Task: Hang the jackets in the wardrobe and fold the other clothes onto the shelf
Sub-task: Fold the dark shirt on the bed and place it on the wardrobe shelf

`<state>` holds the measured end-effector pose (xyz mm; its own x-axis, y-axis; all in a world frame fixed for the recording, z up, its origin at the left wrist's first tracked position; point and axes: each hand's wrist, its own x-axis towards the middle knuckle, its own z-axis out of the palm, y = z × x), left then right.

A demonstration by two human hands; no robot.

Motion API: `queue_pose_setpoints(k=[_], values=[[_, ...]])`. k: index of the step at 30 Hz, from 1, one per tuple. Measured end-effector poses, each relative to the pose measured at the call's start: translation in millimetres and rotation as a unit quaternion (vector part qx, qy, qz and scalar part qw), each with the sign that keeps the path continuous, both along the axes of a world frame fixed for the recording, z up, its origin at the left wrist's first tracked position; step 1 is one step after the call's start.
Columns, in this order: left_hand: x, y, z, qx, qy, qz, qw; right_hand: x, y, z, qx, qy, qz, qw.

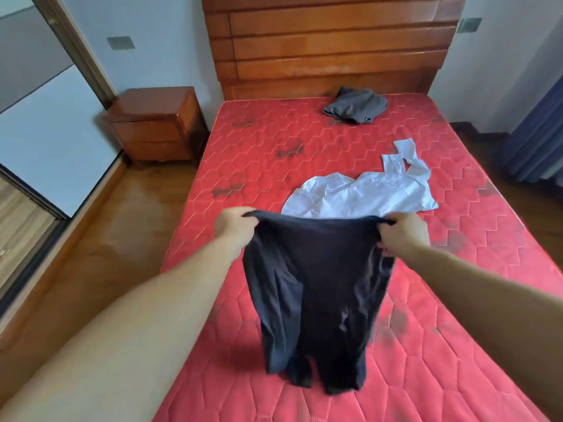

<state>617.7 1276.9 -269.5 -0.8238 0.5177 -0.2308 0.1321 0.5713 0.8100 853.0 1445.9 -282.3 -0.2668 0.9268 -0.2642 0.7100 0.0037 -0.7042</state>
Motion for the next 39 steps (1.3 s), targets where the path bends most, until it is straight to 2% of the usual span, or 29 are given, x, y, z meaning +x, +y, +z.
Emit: queue_pose_setpoints(k=[4,7,10,13,16,18,20,22,27,29,31,35,39], values=[[-36.6,63.0,111.1,0.189,0.001,0.052,0.981,-44.6,44.5,127.6,0.209,0.117,-0.022,0.971],[-44.7,82.3,185.7,0.277,0.009,0.035,0.96,-49.8,52.9,197.5,0.302,0.175,-0.027,0.937],[-42.8,77.1,215.7,0.294,0.068,-0.006,0.953,-41.5,50.1,218.9,0.347,0.186,-0.013,0.919],[-35.0,58.4,201.0,0.261,0.147,-0.075,0.951,-27.5,38.1,195.7,0.395,0.141,0.017,0.908],[-25.1,31.2,144.9,0.17,0.221,-0.137,0.951,-8.3,22.1,134.4,0.379,0.034,0.081,0.921],[-19.0,9.9,95.6,0.065,0.27,-0.195,0.941,9.4,6.4,79.3,0.345,-0.067,0.13,0.927],[-14.5,-8.9,38.7,-0.034,0.307,-0.25,0.918,27.8,-11.1,20.5,0.302,-0.152,0.162,0.927],[-5.7,-29.1,-25.9,-0.121,0.344,-0.303,0.88,44.8,-32.5,-38.3,0.244,-0.222,0.192,0.924],[34.0,-82.7,-190.0,-0.252,0.305,-0.401,0.826,82.0,-96.2,-181.7,0.132,-0.338,0.295,0.884],[55.7,-111.1,-249.1,-0.281,0.327,-0.438,0.789,98.8,-125.8,-231.5,0.088,-0.368,0.321,0.868],[78.2,-145.2,-304.8,-0.319,0.291,-0.484,0.761,115.9,-156.5,-271.2,0.038,-0.397,0.342,0.851],[114.6,-200.0,-370.3,-0.332,0.265,-0.512,0.747,147.6,-200.2,-321.4,-0.043,-0.418,0.349,0.838],[128.3,-218.7,-387.8,-0.333,0.224,-0.537,0.742,165.2,-218.4,-337.4,-0.091,-0.423,0.344,0.834]])
